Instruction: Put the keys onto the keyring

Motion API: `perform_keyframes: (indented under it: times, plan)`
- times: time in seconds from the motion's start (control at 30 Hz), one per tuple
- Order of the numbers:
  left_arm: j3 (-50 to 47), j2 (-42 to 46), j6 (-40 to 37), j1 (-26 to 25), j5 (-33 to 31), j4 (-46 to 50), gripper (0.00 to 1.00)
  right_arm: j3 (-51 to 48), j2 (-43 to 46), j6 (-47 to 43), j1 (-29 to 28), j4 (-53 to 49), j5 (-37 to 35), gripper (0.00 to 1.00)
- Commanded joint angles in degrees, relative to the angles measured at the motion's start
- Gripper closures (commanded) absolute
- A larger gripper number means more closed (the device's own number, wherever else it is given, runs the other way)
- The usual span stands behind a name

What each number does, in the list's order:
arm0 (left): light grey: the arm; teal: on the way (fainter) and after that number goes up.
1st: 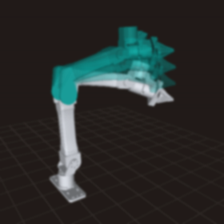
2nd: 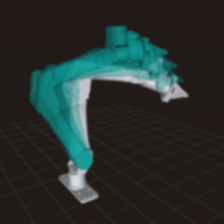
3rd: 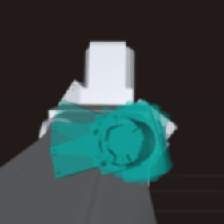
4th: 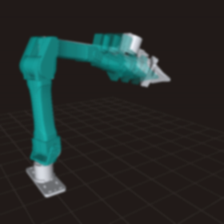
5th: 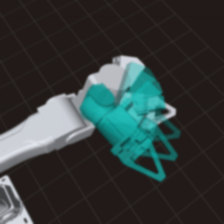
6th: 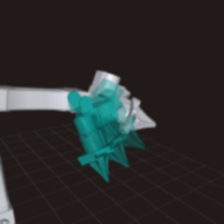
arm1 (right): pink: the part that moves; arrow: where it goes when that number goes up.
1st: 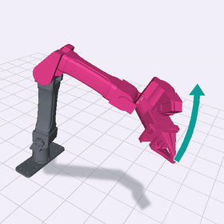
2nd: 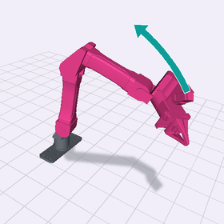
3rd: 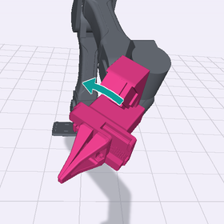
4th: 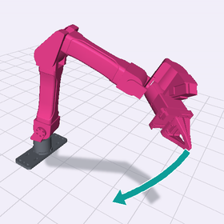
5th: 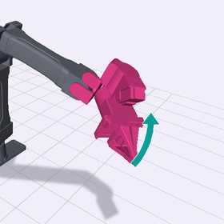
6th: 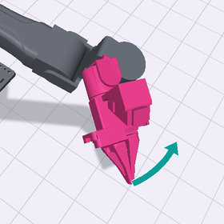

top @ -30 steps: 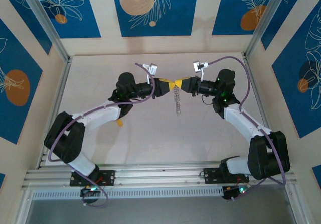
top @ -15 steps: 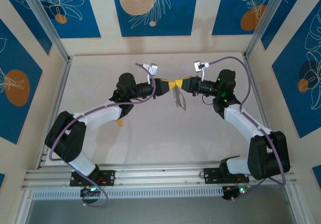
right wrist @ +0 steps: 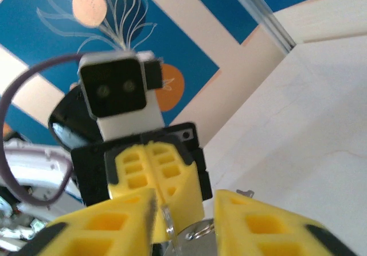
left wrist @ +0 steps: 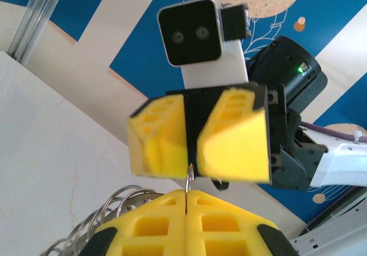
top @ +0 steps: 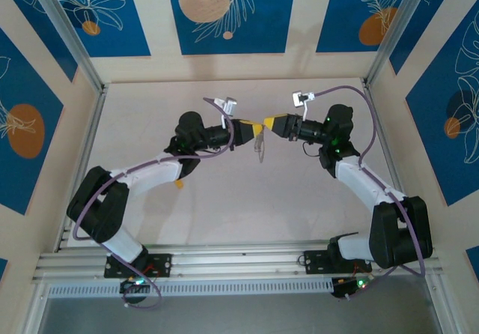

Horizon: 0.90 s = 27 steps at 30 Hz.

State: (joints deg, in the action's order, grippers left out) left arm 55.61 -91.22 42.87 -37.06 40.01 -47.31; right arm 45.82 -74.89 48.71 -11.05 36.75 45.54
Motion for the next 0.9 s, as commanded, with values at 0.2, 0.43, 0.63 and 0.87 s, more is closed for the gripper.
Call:
perform_keyframes:
  times: [0.2,0.43,0.63,0.87]
  plan:
    - [-0.7,3.8,-4.4,-0.8,-0.2,0.4,1.0,-3.2,6.0,1.9,4.5,-0.2,-2.0,0.49]
    - [1.4,4.8,-9.4,-0.8,1.5,6.3,1.0,-4.6,7.5,0.5,3.7,-0.2,-0.1,0.49]
    - [3.5,5.6,-13.4,-0.9,2.9,11.8,1.0,-4.1,7.8,-3.0,1.4,-2.4,0.7,0.49]
    - [4.3,5.9,-14.5,-0.8,3.4,13.5,1.0,-3.3,7.7,-5.9,-0.6,-5.1,0.7,0.53]
